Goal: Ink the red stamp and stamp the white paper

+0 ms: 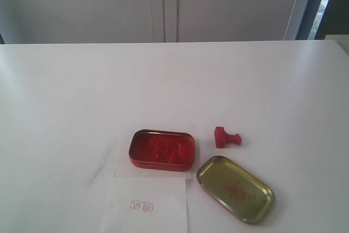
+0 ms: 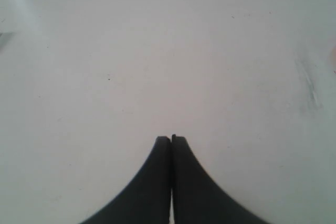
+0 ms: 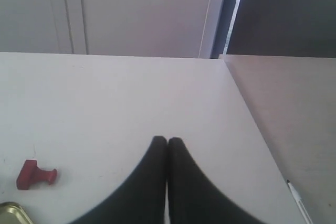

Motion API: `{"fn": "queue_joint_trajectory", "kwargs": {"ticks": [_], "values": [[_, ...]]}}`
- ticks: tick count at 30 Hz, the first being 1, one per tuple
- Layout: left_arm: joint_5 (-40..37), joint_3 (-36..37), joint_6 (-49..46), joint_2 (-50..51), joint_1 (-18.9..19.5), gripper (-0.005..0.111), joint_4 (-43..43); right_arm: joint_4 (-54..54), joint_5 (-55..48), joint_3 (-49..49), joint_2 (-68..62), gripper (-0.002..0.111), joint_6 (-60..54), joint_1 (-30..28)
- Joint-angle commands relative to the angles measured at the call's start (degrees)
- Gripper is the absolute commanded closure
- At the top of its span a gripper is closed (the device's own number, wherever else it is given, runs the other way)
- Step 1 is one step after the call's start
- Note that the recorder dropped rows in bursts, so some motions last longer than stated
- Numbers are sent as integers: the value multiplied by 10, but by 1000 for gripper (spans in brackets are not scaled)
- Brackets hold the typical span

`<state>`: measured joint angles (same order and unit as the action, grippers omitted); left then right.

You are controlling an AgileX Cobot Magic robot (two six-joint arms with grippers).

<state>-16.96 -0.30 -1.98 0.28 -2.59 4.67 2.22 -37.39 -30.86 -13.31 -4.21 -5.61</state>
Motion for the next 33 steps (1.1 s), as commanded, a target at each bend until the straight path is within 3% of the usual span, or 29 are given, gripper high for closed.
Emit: {"fn": "queue_joint_trajectory", "kwargs": {"ticks": [1, 11, 16, 33], "values": [[3, 3, 1, -3, 1, 107, 2, -22, 24, 69, 67, 108, -6, -2], [3, 3, 1, -3, 1, 107, 2, -18, 167, 243, 133, 108, -5, -2], [3, 3, 1, -3, 1, 107, 2, -18, 180, 287, 133, 108, -5, -2], [3, 3, 1, -3, 1, 107, 2, -18, 178, 309, 133, 108, -5, -2]]}}
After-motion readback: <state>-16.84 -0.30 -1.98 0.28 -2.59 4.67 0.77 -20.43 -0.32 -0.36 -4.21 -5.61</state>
